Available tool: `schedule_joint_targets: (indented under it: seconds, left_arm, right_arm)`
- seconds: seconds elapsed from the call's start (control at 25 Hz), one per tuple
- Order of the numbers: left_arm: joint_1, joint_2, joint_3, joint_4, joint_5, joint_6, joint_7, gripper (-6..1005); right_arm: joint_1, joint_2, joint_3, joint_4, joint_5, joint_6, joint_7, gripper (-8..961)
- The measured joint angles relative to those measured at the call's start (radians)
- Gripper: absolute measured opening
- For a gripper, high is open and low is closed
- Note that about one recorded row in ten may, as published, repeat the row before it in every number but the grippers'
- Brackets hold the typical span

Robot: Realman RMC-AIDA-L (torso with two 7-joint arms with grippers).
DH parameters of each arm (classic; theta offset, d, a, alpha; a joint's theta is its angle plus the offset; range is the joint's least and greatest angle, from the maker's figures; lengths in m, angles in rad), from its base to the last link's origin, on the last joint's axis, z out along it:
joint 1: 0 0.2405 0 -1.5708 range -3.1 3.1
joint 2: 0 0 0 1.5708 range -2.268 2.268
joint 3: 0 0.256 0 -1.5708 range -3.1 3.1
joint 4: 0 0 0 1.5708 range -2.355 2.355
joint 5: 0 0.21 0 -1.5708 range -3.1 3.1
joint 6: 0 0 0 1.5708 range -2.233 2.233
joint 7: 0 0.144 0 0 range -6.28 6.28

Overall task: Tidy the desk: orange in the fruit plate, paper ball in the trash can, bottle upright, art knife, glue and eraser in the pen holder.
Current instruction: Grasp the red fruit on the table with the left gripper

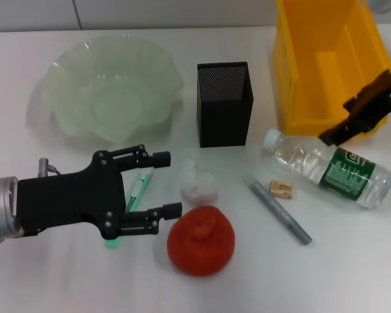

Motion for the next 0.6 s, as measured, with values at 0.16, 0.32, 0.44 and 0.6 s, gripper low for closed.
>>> schedule_joint_targets:
  seconds: [0.16, 0.32, 0.44, 0.6]
  left_arm:
    - [0.002, 0.001, -0.001, -0.009, -0.024, 0.000, 0.000, 750]
    - [0.002, 0.001, -0.002, -0.013, -0.033, -0.002, 0.000, 748]
    - [-0.005, -0.001, -0.002, -0.024, -0.033, -0.014, 0.000, 747]
    - [-0.032, -0.002, 0.006, -0.045, -0.032, -0.051, -0.009, 745]
  right_arm:
    - [-0.088, 0.000, 0.004, -0.136, 0.135, -0.003, -0.004, 817]
    - [-0.240, 0.001, 0.071, -0.223, 0.415, 0.029, -0.093, 817]
    - [-0.357, 0.002, 0.160, -0.151, 0.687, 0.037, -0.237, 817]
    - [-0.476, -0.001, 0.298, 0.180, 1.035, -0.029, -0.547, 817]
